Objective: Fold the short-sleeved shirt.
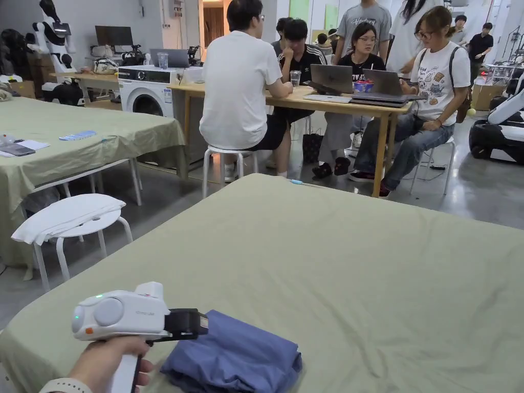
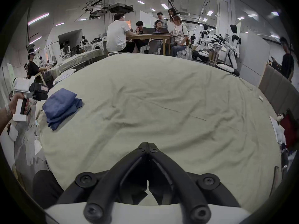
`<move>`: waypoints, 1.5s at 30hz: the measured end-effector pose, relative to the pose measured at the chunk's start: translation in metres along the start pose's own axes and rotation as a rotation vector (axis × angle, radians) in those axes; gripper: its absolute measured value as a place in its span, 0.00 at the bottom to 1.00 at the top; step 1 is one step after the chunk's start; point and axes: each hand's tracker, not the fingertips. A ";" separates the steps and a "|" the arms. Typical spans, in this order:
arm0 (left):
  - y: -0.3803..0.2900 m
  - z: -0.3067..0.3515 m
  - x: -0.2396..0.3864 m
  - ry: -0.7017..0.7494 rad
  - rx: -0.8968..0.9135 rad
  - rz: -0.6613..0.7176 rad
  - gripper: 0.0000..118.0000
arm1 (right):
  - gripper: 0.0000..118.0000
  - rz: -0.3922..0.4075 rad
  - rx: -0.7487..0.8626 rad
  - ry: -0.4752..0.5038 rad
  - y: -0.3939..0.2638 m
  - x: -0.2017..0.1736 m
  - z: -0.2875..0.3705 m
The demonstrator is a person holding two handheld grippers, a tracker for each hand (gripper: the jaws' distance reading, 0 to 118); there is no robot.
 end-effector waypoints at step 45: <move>0.009 0.085 0.509 -0.062 0.607 -0.623 0.00 | 0.00 -0.106 0.588 -0.423 0.171 0.149 0.244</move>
